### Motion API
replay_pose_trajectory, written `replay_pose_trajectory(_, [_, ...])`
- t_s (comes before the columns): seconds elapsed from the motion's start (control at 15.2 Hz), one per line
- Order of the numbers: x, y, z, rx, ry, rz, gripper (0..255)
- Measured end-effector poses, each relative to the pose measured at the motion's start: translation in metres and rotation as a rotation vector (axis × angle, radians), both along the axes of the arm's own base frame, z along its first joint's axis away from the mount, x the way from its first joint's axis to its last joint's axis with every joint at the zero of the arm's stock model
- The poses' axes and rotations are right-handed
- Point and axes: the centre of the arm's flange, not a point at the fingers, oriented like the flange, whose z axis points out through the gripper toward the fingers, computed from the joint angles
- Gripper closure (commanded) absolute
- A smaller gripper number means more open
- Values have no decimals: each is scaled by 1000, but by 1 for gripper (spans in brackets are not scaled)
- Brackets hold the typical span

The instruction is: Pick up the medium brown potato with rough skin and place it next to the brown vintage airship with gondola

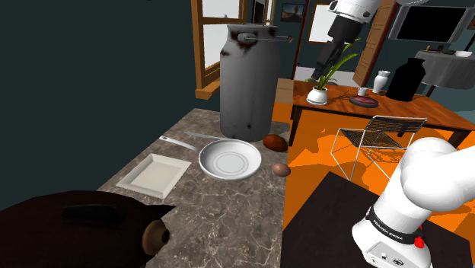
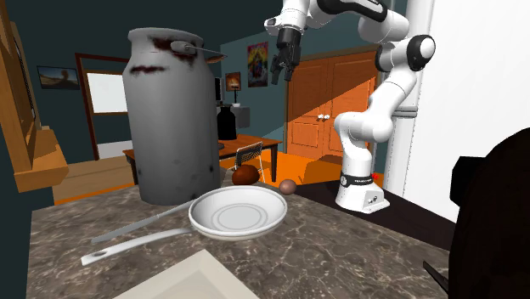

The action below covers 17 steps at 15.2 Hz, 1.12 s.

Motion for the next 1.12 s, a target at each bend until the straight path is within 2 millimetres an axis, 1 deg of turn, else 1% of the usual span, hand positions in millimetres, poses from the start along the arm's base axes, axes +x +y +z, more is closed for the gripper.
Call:
replay_pose_trajectory(0.07, [0,0,0,0,0,0,0])
replay_pose_trajectory(0.2, [7,5,-13,-24,9,16,0])
replay_pose_trajectory(0.26, [11,4,-24,-41,16,28,0])
replay_pose_trajectory(0.46, [30,17,-56,-98,38,67,0])
replay_pose_trajectory(0.66, [47,29,-95,-157,60,108,0])
replay_pose_trajectory(0.73, [55,32,-105,-176,68,122,0])
replay_pose_trajectory(0.79, [60,34,-120,-196,76,135,0])
replay_pose_trajectory(0.92, [70,38,-144,-236,90,163,0])
replay_pose_trajectory(0.99, [72,44,-158,-256,97,176,0])
replay_pose_trajectory(1.12, [82,46,-182,-295,112,204,0])
